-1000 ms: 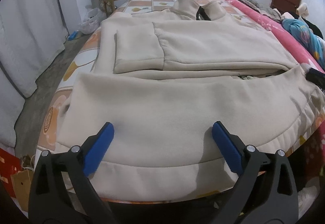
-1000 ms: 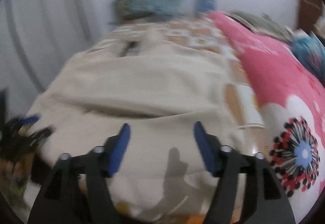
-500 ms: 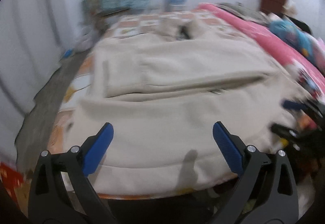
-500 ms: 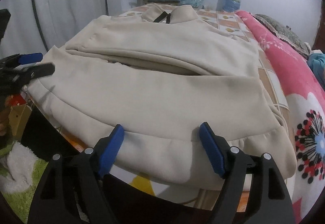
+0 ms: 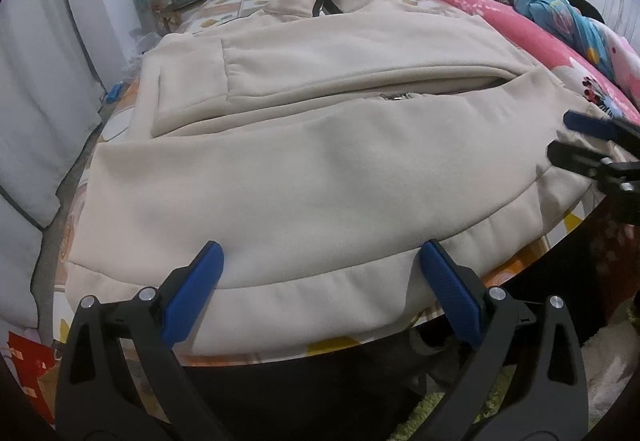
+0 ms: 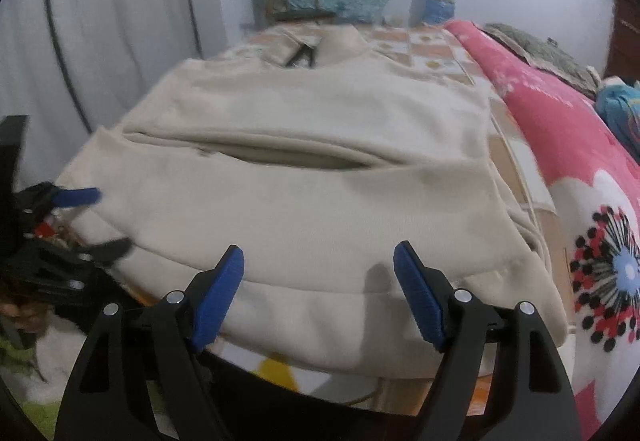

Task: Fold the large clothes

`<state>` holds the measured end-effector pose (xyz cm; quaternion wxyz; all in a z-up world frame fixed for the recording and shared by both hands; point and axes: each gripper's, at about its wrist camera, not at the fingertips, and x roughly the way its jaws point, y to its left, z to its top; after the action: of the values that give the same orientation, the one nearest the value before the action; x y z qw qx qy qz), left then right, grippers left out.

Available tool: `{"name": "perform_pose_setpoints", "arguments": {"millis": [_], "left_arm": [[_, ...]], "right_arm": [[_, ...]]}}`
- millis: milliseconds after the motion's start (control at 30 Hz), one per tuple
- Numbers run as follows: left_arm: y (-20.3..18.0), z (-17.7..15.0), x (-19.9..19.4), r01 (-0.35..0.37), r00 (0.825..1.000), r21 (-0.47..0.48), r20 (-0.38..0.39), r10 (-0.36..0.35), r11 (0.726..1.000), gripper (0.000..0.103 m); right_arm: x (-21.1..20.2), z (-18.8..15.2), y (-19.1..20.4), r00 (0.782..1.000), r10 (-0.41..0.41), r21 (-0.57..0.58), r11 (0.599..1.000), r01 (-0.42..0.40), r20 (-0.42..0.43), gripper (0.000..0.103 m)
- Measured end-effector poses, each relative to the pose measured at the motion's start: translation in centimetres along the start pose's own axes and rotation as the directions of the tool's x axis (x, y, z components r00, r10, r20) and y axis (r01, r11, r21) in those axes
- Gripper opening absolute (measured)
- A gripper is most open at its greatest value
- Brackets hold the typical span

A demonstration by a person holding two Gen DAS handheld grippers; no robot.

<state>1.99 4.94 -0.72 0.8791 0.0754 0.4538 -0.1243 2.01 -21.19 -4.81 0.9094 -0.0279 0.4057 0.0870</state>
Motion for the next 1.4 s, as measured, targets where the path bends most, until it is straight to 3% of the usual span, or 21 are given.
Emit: {"name": "perform_pose_setpoints", "arguments": {"millis": [100, 267, 367, 433, 533, 600, 733, 833, 900, 1067, 1133, 1400], "left_arm": [[0.4, 0.5, -0.9, 0.02, 1.0, -0.012, 0.011, -0.019, 1.0, 0.096], [1.1, 1.3, -3.4, 0.042, 0.993, -0.006, 0.112, -0.041, 0.999, 0.096], [2.3, 1.5, -1.7, -0.026, 0.998, -0.042, 0.059, 0.028, 0.999, 0.096], [4.0, 1.2, 0.1, -0.05, 0.999, -0.114, -0.016, 0.048, 0.992, 0.096], [5.5, 0.8, 0.0, -0.023, 1.0, -0.185, 0.004, 0.024, 0.982, 0.096], [5.7, 1.1, -0.1, -0.026, 1.0, -0.187, -0.019, 0.023, 0.982, 0.096], [6.1, 2.1, -1.0, -0.035, 0.999, -0.196, 0.004, 0.037, 0.98, 0.096], [6.0, 3.8, -1.2, -0.067, 0.997, -0.192, 0.011, 0.071, 0.979, 0.096], [5.5, 5.3, -1.0, -0.082, 0.996, -0.191, 0.013, 0.086, 0.978, 0.096], [4.3, 8.4, 0.0, -0.112, 0.993, -0.202, 0.011, 0.117, 0.973, 0.096], [3.4, 9.4, 0.9, -0.157, 0.987, -0.173, 0.007, 0.16, 0.972, 0.096], [2.3, 10.6, 4.7, -0.23, 0.973, -0.131, -0.061, 0.224, 0.964, 0.096]], "right_arm": [[0.8, -0.2, -0.3, 1.0, -0.021, -0.008, 1.0, 0.021, -0.013, 0.076], [0.2, 1.2, -0.8, 1.0, -0.014, 0.025, 1.0, 0.014, 0.015, 0.076], [0.1, 1.4, -1.3, 0.999, -0.036, 0.039, 0.999, 0.035, 0.028, 0.076], [1.1, 1.2, -2.1, 0.998, -0.065, 0.065, 0.996, 0.065, -0.008, 0.076], [1.3, 0.7, -2.8, 0.999, -0.05, 0.1, 0.994, 0.051, -0.018, 0.076], [1.3, 1.0, -2.7, 0.999, -0.042, 0.11, 0.993, 0.045, -0.027, 0.076], [0.6, 2.1, -3.1, 1.0, 0.011, 0.163, 0.987, -0.012, 0.004, 0.076], [0.1, 2.9, -3.2, 0.999, 0.037, 0.183, 0.982, -0.042, 0.032, 0.088], [-0.1, 3.6, -3.0, 0.998, 0.043, 0.179, 0.982, -0.051, 0.05, 0.088], [0.1, 5.0, -2.7, 0.998, 0.029, 0.168, 0.985, -0.036, 0.048, 0.092], [0.4, 5.4, -2.7, 0.999, 0.022, 0.169, 0.985, -0.027, 0.032, 0.092], [2.6, 6.1, -2.5, 0.999, -0.034, 0.162, 0.986, 0.04, -0.041, 0.092]]}}
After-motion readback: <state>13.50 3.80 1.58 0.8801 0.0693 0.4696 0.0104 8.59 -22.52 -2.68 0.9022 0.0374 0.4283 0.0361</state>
